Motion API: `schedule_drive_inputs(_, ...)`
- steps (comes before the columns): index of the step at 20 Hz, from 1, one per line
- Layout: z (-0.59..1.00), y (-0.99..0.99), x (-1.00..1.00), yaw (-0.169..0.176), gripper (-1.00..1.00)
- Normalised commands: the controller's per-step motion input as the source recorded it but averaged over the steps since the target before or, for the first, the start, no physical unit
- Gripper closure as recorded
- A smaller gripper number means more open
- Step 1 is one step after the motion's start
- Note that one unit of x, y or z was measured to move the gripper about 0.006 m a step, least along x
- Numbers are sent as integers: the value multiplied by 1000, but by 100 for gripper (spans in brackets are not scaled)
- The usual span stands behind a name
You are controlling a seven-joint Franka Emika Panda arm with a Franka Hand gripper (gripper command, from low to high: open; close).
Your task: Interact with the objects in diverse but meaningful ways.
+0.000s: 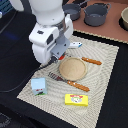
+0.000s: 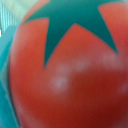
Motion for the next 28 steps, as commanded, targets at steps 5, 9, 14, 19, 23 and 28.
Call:
schedule_drive_inputs(5,146,0,1000,-51,100)
schedule_drive_inputs(9,96,0,1000,-49,100)
schedule_drive_inputs(14,-45,0,898,-57,100)
schedule_drive_inputs(19,-7,93,558,-70,-100)
schedule_drive_inputs(23,468,334,318,-52,-100)
schedule_drive_inputs(28,990,437,64,-43,-100)
